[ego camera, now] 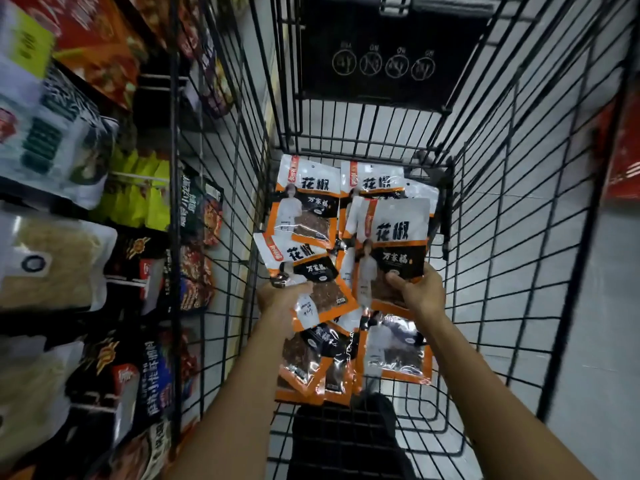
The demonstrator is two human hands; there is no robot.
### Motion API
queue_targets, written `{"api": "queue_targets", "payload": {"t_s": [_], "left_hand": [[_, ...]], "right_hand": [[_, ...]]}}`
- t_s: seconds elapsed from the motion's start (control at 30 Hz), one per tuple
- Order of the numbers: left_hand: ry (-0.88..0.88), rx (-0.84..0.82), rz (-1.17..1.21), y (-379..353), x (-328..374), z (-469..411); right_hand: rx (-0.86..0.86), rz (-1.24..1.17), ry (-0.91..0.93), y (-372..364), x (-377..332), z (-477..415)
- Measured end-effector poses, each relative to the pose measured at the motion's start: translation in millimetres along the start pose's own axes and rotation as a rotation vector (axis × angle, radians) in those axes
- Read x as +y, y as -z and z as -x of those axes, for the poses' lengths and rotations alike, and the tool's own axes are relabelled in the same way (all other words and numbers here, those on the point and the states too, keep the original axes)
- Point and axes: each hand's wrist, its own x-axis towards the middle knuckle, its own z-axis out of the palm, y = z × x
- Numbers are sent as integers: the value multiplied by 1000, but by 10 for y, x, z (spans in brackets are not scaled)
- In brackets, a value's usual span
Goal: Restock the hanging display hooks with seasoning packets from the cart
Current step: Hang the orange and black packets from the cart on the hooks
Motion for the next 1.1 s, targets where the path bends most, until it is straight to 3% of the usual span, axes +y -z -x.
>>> {"api": "queue_targets", "payload": {"t_s": [0.27, 0.47, 0.6, 0.87, 1.1], "left_hand": [[-147, -129, 12, 399, 6, 783], [-366, 1, 104, 869, -154, 1621], [-544, -22, 219, 1283, -355, 2273], [-904, 197, 481, 2343, -935, 3723], [-1005, 449, 588, 3459, -1790, 4817]], "right_hand": [[-67, -113, 135, 455, -304, 778], [-146, -120, 343, 964, -552, 1496], [-254, -119, 499, 1308, -730, 1975], [-599, -75, 744, 1680, -1101, 3106], [-904, -18, 932, 1475, -1261, 4309]]}}
